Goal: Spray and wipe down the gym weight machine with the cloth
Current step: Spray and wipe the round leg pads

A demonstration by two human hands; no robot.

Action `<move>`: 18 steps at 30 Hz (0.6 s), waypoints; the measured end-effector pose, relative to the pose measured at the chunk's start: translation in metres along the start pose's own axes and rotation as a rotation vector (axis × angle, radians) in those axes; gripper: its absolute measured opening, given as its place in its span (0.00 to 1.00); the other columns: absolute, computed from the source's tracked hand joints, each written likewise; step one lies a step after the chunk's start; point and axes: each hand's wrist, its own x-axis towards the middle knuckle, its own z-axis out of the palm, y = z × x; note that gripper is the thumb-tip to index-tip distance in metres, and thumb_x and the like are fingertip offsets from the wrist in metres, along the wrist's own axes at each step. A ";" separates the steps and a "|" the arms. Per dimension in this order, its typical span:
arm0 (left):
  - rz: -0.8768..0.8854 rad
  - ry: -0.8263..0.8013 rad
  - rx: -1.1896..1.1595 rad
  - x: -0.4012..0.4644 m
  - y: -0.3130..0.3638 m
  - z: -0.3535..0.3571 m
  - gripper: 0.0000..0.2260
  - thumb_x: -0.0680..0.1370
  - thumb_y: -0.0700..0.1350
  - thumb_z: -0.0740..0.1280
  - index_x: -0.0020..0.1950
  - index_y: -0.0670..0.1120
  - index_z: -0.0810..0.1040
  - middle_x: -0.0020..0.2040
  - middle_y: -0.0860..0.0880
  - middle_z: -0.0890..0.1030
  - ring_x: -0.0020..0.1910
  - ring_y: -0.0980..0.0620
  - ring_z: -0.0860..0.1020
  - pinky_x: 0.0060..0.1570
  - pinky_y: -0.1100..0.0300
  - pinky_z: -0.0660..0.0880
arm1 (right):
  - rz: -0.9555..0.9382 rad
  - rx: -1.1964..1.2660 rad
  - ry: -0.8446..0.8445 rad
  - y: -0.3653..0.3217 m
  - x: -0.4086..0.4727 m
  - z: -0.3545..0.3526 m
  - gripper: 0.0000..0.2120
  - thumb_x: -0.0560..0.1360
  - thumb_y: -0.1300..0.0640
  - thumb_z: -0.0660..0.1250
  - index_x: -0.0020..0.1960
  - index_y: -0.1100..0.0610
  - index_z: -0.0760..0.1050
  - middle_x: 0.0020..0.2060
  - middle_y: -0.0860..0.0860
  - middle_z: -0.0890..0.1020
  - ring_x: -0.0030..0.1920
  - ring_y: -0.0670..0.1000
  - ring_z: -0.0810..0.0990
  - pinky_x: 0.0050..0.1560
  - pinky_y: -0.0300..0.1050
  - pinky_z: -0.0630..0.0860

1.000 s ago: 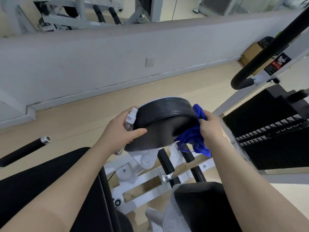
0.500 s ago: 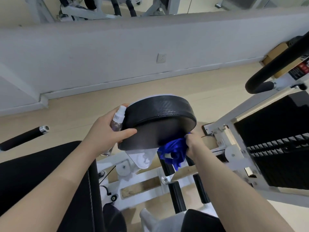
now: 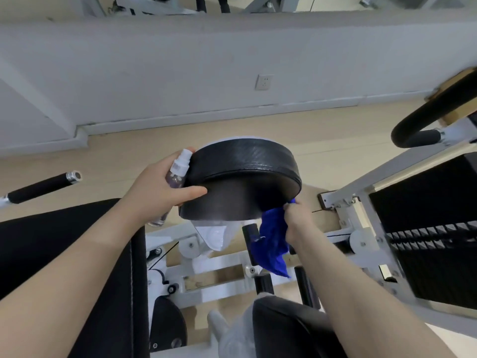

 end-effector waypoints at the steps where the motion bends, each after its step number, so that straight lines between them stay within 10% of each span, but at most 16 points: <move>1: -0.006 0.000 -0.002 -0.001 0.001 0.000 0.27 0.69 0.41 0.75 0.46 0.75 0.71 0.36 0.69 0.79 0.32 0.68 0.76 0.39 0.62 0.72 | -0.043 0.055 0.007 -0.011 -0.007 -0.005 0.13 0.77 0.67 0.52 0.52 0.56 0.73 0.41 0.56 0.78 0.39 0.56 0.76 0.39 0.45 0.74; 4: -0.051 0.048 -0.052 -0.007 0.001 -0.001 0.26 0.68 0.45 0.76 0.54 0.70 0.70 0.44 0.66 0.79 0.41 0.67 0.77 0.45 0.58 0.74 | -0.480 -0.004 0.046 -0.050 -0.042 -0.015 0.14 0.76 0.66 0.54 0.48 0.50 0.74 0.40 0.52 0.75 0.41 0.55 0.74 0.41 0.47 0.73; 9: -0.058 0.038 -0.136 -0.024 -0.004 0.002 0.26 0.71 0.43 0.73 0.50 0.74 0.68 0.43 0.65 0.80 0.42 0.62 0.79 0.43 0.61 0.76 | -1.192 -0.885 0.375 -0.054 -0.097 0.039 0.20 0.70 0.68 0.56 0.56 0.54 0.78 0.55 0.58 0.74 0.49 0.60 0.72 0.38 0.46 0.67; 13: -0.155 -0.069 -0.386 -0.033 -0.020 -0.020 0.14 0.79 0.44 0.59 0.60 0.59 0.74 0.28 0.52 0.76 0.26 0.54 0.73 0.30 0.63 0.72 | -1.467 -1.020 0.545 -0.034 -0.121 0.069 0.22 0.65 0.65 0.52 0.49 0.56 0.81 0.47 0.59 0.80 0.37 0.59 0.74 0.31 0.43 0.63; 18: -0.231 -0.210 -0.653 -0.036 -0.037 -0.040 0.24 0.73 0.56 0.50 0.60 0.49 0.76 0.51 0.54 0.83 0.21 0.51 0.70 0.24 0.65 0.68 | -1.648 -1.317 0.457 0.019 -0.141 0.087 0.17 0.70 0.64 0.53 0.47 0.54 0.79 0.52 0.55 0.70 0.40 0.55 0.65 0.35 0.46 0.59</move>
